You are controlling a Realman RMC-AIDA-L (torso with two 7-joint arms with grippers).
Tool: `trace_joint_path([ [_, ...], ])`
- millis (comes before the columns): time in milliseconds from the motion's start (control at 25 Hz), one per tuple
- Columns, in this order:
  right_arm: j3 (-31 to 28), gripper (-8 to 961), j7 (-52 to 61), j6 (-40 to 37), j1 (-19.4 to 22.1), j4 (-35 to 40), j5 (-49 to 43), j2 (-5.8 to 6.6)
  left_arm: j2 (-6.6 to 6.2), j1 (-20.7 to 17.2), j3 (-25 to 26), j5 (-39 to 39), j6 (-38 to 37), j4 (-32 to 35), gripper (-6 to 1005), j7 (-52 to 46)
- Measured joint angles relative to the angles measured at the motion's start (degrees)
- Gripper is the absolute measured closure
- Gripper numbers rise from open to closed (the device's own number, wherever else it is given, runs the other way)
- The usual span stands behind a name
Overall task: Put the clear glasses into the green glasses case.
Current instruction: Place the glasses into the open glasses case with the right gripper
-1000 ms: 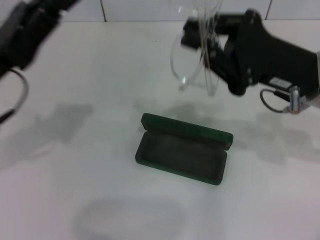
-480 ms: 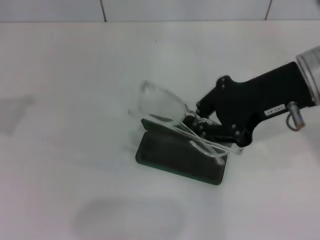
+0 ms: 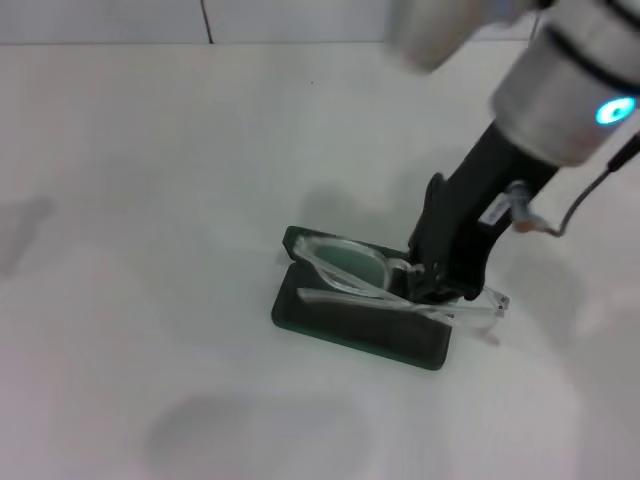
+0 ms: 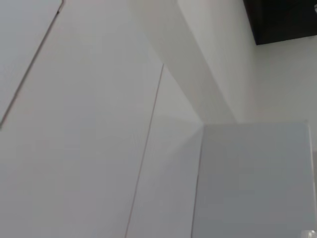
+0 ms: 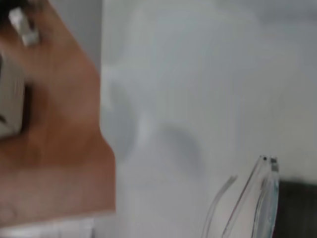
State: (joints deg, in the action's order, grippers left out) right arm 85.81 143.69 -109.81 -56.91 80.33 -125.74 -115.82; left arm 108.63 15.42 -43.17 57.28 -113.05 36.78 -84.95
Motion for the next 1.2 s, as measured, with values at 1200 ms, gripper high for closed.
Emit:
trace_joint_path([
  [1200,23.94,835,3.50,20.97,-7.31,-19.90,-2.54,-0.37,1.38,-3.13,0.10,2.95,-0.34,-0.48,929,4.18],
])
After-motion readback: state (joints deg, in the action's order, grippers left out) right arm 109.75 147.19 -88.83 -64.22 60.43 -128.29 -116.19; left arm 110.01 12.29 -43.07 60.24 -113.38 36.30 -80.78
